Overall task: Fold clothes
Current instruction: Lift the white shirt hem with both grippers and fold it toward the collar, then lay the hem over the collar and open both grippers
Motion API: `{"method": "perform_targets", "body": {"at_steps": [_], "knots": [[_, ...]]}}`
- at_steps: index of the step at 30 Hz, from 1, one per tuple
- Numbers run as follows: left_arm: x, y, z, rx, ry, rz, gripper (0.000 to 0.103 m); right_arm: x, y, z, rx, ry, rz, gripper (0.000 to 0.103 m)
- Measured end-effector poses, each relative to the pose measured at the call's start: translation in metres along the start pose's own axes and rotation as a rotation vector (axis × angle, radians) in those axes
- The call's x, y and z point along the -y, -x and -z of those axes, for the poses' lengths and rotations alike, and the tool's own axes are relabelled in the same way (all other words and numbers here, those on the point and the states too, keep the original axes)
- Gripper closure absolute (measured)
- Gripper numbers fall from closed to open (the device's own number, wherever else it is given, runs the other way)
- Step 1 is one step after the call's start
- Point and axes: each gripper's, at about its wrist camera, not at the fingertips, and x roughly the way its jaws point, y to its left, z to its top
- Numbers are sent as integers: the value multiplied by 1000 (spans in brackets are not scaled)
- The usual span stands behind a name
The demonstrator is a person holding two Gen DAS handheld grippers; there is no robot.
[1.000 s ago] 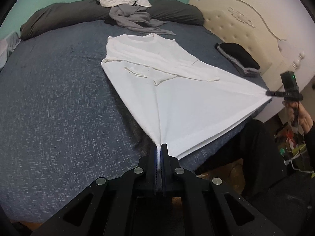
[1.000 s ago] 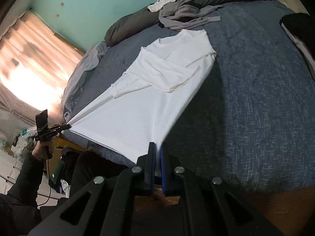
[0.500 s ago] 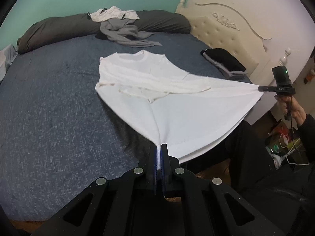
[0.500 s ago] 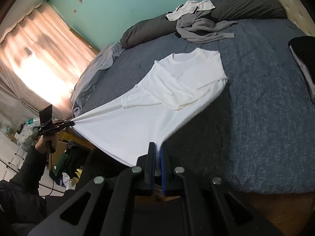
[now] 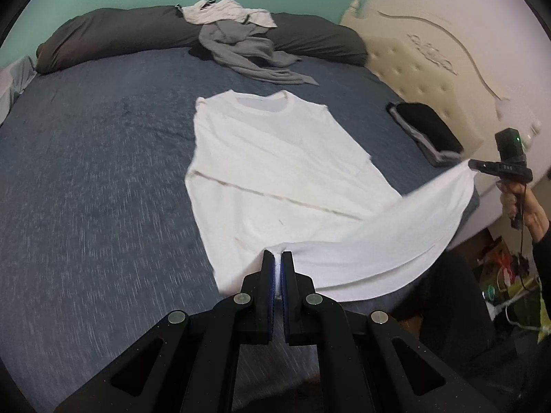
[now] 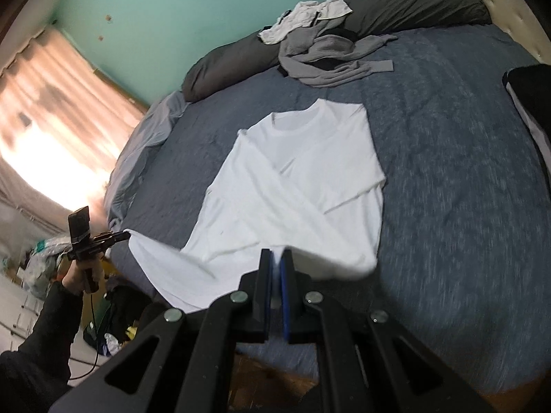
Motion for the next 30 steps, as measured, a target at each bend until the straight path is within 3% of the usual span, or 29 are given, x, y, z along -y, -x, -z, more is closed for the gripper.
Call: {"method": "perform_targets", "body": {"at_steps": [17,24,30], "knots": [[-114,-131,-178,7,133,-69,100,88,-123,-195,-16,-63,80,99],[-154,-188,-227,-1,192,-94,100,133,-185,-252,-14,-89,128,99],[-177,-232,-251,10,242,-112,100,163,-231,-277,-30,-106,184,99]]}}
